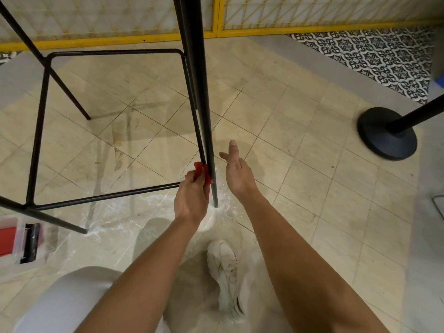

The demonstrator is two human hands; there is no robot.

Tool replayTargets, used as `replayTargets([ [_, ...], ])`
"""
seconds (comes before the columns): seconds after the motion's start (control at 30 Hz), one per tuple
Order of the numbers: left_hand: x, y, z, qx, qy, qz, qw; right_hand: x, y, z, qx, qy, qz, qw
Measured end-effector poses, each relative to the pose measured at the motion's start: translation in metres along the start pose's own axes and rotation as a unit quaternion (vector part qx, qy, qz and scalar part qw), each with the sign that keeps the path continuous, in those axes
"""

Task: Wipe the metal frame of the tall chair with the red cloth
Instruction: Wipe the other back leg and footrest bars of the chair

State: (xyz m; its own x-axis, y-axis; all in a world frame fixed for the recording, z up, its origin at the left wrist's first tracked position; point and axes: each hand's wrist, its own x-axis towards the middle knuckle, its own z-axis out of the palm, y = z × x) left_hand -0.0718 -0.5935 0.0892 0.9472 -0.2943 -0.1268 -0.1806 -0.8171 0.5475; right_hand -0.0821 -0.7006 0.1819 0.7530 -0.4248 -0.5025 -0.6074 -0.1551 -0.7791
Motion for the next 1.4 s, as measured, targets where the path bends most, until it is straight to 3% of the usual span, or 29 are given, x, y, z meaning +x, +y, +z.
replayTargets([
  [0.1, 0.012, 0.002, -0.002, -0.045, -0.010, -0.022, 0.999, 0.001, 0.003, 0.001, 0.000, -0.015, 0.016, 1.000],
  [0.3, 0.003, 0.010, -0.001, -0.031, 0.031, -0.053, 0.998, 0.000, 0.001, 0.003, 0.014, -0.035, 0.028, 0.999],
  [0.5, -0.008, -0.003, -0.002, -0.033, 0.031, 0.006, 0.999, 0.001, 0.003, 0.000, 0.005, -0.032, 0.015, 0.999],
  [0.6, 0.002, -0.002, -0.006, -0.016, 0.027, -0.003, 1.000, 0.001, 0.003, 0.000, 0.006, -0.035, 0.014, 0.999],
  [0.83, 0.032, 0.004, -0.030, -0.125, 0.000, -0.064, 0.990, -0.001, 0.004, -0.003, 0.005, -0.027, 0.005, 1.000],
  [0.9, 0.032, 0.015, -0.044, -0.234, 0.031, -0.108, 0.966, -0.002, 0.004, -0.005, 0.015, -0.018, -0.002, 1.000],
  [0.93, 0.030, 0.021, -0.048, -0.322, 0.037, -0.138, 0.936, -0.002, 0.004, -0.006, 0.025, -0.012, -0.007, 1.000],
  [1.03, 0.022, 0.045, -0.065, -0.566, 0.038, -0.215, 0.795, -0.005, 0.001, -0.007, 0.059, 0.017, -0.032, 0.998],
  [1.1, 0.020, 0.053, -0.071, -0.619, 0.046, -0.223, 0.752, -0.006, 0.000, -0.006, 0.075, 0.034, -0.045, 0.996],
  [1.23, 0.010, 0.056, -0.068, -0.612, 0.037, -0.196, 0.765, -0.007, 0.001, -0.008, 0.083, 0.039, -0.062, 0.994],
  [1.4, -0.001, 0.045, -0.045, -0.504, -0.014, -0.173, 0.846, -0.005, 0.003, -0.004, 0.073, 0.031, -0.062, 0.995],
])
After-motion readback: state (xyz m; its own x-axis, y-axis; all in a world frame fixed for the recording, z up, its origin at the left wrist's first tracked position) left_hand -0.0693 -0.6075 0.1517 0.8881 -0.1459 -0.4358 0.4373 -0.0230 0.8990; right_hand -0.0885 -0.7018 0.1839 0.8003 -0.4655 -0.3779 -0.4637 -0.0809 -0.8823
